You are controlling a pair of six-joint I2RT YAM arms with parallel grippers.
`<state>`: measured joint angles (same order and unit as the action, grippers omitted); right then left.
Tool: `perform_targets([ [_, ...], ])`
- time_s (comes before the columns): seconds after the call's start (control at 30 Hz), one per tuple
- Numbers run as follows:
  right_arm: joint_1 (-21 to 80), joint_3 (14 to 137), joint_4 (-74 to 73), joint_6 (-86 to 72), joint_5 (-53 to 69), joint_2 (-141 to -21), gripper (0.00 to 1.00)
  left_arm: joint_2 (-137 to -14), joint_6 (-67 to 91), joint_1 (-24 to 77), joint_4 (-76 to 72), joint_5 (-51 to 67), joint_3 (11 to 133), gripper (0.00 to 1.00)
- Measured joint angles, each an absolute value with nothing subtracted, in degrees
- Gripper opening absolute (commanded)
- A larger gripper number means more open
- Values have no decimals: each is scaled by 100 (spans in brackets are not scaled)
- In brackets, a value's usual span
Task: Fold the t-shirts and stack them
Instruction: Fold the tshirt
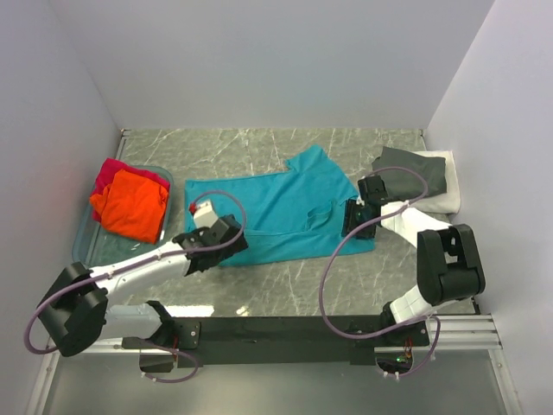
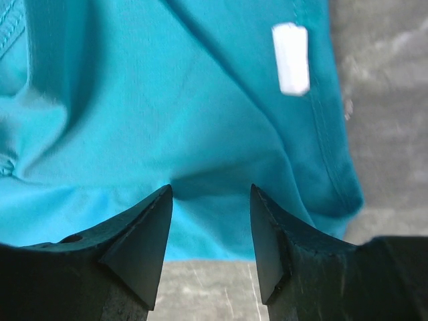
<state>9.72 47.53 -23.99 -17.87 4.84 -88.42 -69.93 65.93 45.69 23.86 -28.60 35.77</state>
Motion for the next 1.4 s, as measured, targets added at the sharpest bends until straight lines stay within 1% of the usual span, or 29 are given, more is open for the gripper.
perform_targets([
  [0.17,972,4674,-2552,-1789,443,-8499,57,-7231,5990,3986,2569,-3015,4799,99],
  [0.33,978,4582,-2630,-1796,462,-8047,57,-8053,5299,2974,2314,-3105,5662,97],
  [0.47,1026,4571,-2659,-1811,561,-7669,57,-8980,4849,2340,2268,-3192,6261,90],
  [0.63,1118,4525,-2648,-1817,718,-7345,57,-10158,4438,1894,2231,-3310,7483,79],
  [0.67,1140,4482,-2635,-1822,746,-7273,57,-10328,4392,1824,2215,-3323,7695,74],
  [0.77,1179,4359,-2635,-1837,858,-7087,57,-10949,4268,1584,2185,-3347,8420,66],
  [0.9,1192,4222,-2626,-1839,943,-6928,57,-11751,4226,1352,2281,-3444,9268,64],
  [1.03,1199,4141,-2620,-1837,1004,-6879,57,-12053,4298,1282,2502,-3450,9347,64],
  [1.4,1203,4095,-2574,-1835,1229,-6879,57,-12086,4713,1199,2775,-3476,9240,65],
])
